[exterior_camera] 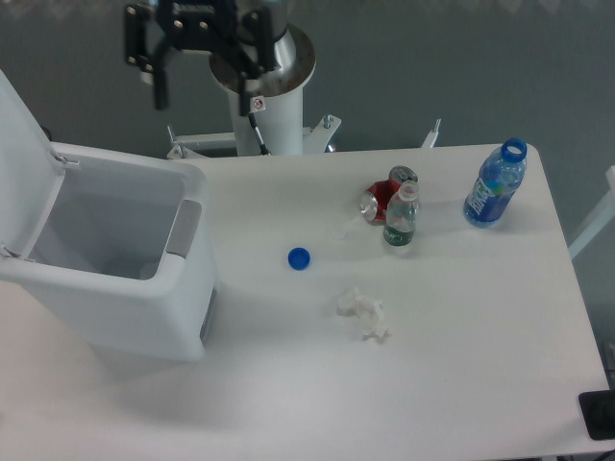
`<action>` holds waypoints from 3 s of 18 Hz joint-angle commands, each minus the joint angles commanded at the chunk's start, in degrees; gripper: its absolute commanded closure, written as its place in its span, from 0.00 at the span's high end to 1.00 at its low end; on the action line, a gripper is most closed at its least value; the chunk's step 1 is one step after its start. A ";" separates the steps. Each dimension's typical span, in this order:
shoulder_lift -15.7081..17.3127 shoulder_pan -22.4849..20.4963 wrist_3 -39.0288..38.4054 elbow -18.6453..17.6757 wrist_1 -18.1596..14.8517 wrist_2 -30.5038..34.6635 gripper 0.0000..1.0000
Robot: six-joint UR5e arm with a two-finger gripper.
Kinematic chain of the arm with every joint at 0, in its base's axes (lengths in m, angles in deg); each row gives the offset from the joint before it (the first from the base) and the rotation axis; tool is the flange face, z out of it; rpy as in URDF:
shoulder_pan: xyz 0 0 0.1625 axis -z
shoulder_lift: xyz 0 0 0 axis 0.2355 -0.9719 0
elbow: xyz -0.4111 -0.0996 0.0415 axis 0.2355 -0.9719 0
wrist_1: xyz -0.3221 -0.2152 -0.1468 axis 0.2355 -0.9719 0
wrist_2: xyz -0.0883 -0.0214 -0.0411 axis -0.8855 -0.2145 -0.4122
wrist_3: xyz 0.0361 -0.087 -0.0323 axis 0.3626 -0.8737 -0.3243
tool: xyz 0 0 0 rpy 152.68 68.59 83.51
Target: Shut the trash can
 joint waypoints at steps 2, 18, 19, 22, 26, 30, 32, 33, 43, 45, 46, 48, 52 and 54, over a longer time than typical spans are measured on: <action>0.79 1.49 -3.09 0.18 0.44 -2.64 1.00; -2.63 12.82 -3.36 0.88 5.27 -17.50 1.00; -2.98 13.62 -3.36 0.88 5.80 -17.50 1.00; -4.04 16.43 -3.10 0.88 6.68 -17.50 1.00; -4.22 18.02 -3.10 0.97 7.29 -17.50 1.00; -5.71 20.30 -2.92 0.97 7.38 -17.50 1.00; -6.23 21.27 -2.92 1.15 7.73 -17.50 1.00; -6.59 21.71 -2.92 1.06 8.34 -17.50 1.00; -10.46 23.74 -2.92 1.41 8.70 -17.15 1.00; -10.54 23.74 -2.84 1.32 8.70 -16.72 1.00; -10.72 23.65 -2.84 1.32 8.70 -16.10 1.00; -10.81 23.65 -2.84 1.15 8.70 -15.05 1.00; -10.90 23.56 -2.84 1.06 8.70 -11.36 1.00; -10.90 23.47 -2.84 0.97 8.61 -9.78 1.00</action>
